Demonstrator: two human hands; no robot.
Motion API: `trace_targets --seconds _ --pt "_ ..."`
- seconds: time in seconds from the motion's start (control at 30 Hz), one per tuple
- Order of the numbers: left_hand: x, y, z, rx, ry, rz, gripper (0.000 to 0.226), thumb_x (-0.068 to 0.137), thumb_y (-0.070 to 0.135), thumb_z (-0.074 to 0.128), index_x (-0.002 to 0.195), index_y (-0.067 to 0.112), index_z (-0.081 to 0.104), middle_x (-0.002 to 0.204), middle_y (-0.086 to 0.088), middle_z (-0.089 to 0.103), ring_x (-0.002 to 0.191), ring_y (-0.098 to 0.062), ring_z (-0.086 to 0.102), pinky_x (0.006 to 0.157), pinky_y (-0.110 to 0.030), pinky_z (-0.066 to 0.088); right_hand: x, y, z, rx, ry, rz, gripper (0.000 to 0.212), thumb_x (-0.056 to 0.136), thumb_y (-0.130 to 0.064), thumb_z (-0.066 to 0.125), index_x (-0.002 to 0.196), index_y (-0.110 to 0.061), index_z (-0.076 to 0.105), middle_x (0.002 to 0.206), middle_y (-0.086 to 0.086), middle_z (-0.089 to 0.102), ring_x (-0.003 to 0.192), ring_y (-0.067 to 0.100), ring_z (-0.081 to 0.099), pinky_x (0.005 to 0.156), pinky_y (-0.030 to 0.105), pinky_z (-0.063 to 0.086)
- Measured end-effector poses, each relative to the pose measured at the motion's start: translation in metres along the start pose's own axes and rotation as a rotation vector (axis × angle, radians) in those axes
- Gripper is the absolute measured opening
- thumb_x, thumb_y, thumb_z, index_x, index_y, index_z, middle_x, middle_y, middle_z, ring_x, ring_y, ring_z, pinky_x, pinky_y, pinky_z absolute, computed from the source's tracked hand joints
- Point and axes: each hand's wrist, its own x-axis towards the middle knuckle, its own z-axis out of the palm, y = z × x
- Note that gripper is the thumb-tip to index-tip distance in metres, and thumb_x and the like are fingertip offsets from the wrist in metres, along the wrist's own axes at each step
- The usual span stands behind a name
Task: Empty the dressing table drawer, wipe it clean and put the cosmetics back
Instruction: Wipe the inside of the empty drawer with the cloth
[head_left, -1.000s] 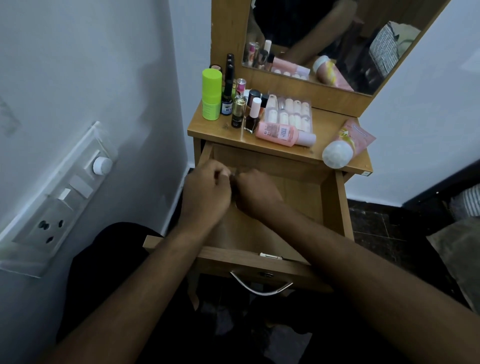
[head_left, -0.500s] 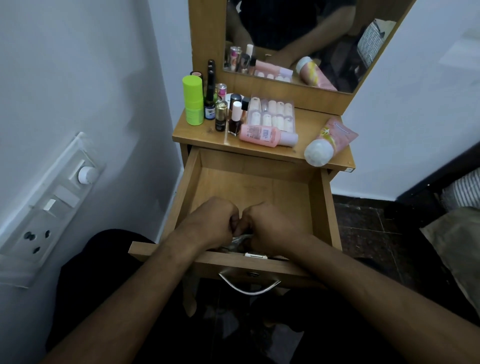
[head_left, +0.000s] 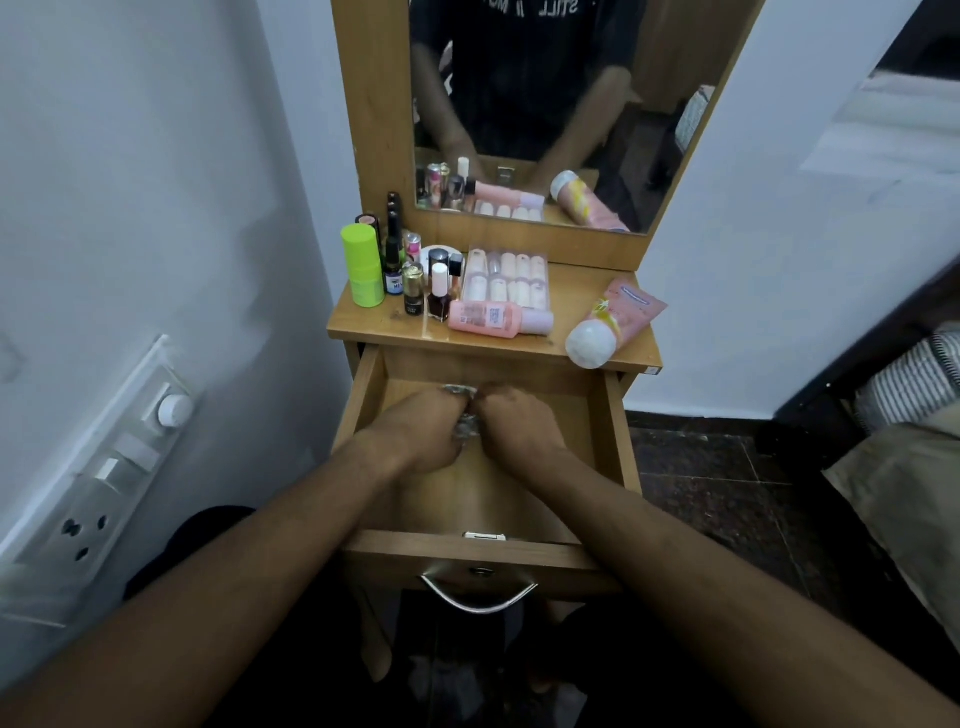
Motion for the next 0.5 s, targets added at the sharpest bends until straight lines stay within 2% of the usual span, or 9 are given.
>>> trace_targets --seconds 0.1,0.17,0.23,0.3,0.37,0.5 --pt "0.022 0.000 -0.012 0.067 -0.031 -0.044 0.032 0.091 0.020 0.061 0.123 0.018 0.064 0.122 -0.007 0.067 0.109 -0.025 0.064 0.085 -0.029 0.050 -0.002 0.003 0.006 0.044 -0.013 0.012 0.043 0.088 -0.004 0.060 0.129 -0.014 0.063 0.133 0.008 0.060 0.121 0.029 0.056 0.086 0.039 0.052" --pt "0.028 0.000 -0.008 0.099 -0.019 -0.074 0.024 0.091 0.021 0.062 0.114 0.018 0.068 0.113 -0.006 0.069 0.099 -0.023 0.066 0.081 -0.032 0.054 -0.005 0.005 0.009 0.065 -0.017 -0.018 0.046 0.088 -0.004 0.060 0.133 -0.014 0.060 0.137 0.009 0.056 0.124 0.031 0.053 0.090 0.041 0.051" --pt "0.028 0.005 -0.001 0.155 0.034 -0.069 0.022 0.091 0.024 0.064 0.111 0.017 0.069 0.110 -0.007 0.070 0.099 -0.025 0.067 0.083 -0.035 0.056 -0.008 0.007 0.010 0.082 -0.052 -0.026 0.050 0.085 -0.002 0.062 0.134 -0.012 0.059 0.139 0.010 0.054 0.126 0.033 0.051 0.094 0.041 0.050" --pt "0.024 0.010 0.009 0.227 0.093 -0.031 0.025 0.091 0.026 0.066 0.113 0.015 0.068 0.113 -0.008 0.070 0.104 -0.026 0.067 0.088 -0.036 0.055 -0.008 0.007 0.009 0.058 -0.086 -0.009 0.049 0.084 0.000 0.065 0.132 -0.007 0.062 0.137 0.013 0.056 0.124 0.033 0.053 0.098 0.041 0.049" --pt "0.020 0.016 0.016 0.291 0.115 -0.001 0.026 0.089 0.019 0.065 0.115 0.014 0.067 0.116 -0.009 0.069 0.108 -0.028 0.065 0.093 -0.038 0.053 -0.009 0.005 0.007 0.043 -0.080 -0.007 0.042 0.083 0.000 0.065 0.125 -0.004 0.066 0.130 0.015 0.060 0.118 0.033 0.056 0.099 0.041 0.049" --pt "0.007 0.022 0.019 0.309 0.072 0.036 0.030 0.084 0.014 0.068 0.113 0.014 0.067 0.116 -0.009 0.068 0.106 -0.028 0.065 0.090 -0.037 0.053 -0.020 0.004 -0.004 0.007 -0.127 -0.025 0.034 0.084 -0.003 0.067 0.118 -0.005 0.066 0.122 0.012 0.061 0.110 0.030 0.058 0.092 0.038 0.049"
